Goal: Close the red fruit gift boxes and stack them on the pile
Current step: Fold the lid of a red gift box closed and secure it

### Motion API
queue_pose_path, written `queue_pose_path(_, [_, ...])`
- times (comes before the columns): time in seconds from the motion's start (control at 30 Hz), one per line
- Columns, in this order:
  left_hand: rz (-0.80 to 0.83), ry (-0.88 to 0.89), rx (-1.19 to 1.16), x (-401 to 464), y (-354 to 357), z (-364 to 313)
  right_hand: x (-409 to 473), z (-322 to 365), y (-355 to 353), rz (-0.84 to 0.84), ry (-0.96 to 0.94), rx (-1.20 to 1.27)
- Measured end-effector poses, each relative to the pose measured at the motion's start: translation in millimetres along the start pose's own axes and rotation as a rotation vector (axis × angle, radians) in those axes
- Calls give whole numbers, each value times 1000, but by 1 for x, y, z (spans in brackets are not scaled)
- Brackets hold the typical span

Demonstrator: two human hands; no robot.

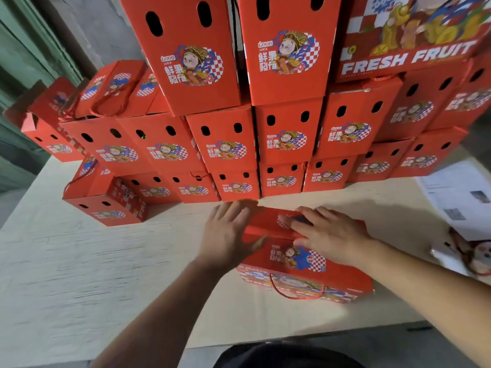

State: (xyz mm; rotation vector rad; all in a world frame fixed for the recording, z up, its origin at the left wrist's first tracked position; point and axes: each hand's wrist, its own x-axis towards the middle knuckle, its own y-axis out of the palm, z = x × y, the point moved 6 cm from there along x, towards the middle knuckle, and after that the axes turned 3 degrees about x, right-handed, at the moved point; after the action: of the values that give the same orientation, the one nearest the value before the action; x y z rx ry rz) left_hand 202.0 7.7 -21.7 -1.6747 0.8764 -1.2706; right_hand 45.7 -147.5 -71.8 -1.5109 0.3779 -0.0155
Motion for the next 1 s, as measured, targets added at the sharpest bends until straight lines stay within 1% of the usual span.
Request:
queue_pose_path(0.07, [361,11,-7,20,24,8,-4,3,-4,-47,12,-33])
queue_pose_path(0.1, [515,19,6,26,38,10,-6,5,-5,-60,19,-45])
queue_pose_path(0.13, [600,47,52,30,49,10,-6,6,-4,-60,23,-55])
queue_pose_path(0.17, [624,78,109,31,57,10,-5,7,-1,-48,26,-61])
queue_pose_path(0.2, [617,107,174,31,61,9,-3,7,1,-38,35,-57])
queue_pose_path(0.3, [523,159,314,31,66,7,0,2,4,-11,124,14])
queue_pose_path(0.33, [512,161,316,30,66,8,-2,-1,4,-8,190,62])
queue_pose_path(0.4, [514,128,249,26,65,9,-11,-2,7,-37,357,136])
queue_pose_path(0.47, [505,83,183,20,63,7,-16,5,8,-90,449,99])
queue_pose_path(0.53, [493,69,190,15,62,3,-17,10,8,-91,455,104])
queue_pose_path(0.63, [486,46,138,13,62,2,-20,7,3,-90,376,210])
queue_pose_path(0.67, [458,22,78,13,60,4,-25,1,0,-102,361,255])
queue_pose_path(0.7, [401,-12,4,13,56,7,-32,-8,-4,-133,384,283])
queue_pose_path(0.77, [196,-75,-132,14,39,14,-47,-33,-4,-166,551,297])
queue_pose_path(0.8, [116,-75,-169,15,33,16,-55,-43,1,-129,656,305])
queue_pose_path(0.83, [94,-55,-181,14,32,15,-63,-46,9,-79,738,337])
queue_pose_path(0.87, [130,-34,-180,12,35,12,-68,-44,16,-66,787,395])
queue_pose_path(0.93, [270,-43,-185,6,49,7,-72,-33,23,-169,818,528])
queue_pose_path(0.97, [302,-70,-198,3,53,6,-72,-28,24,-203,817,566])
queue_pose_path(1.0, [290,-79,-204,1,54,5,-71,-28,24,-190,810,577])
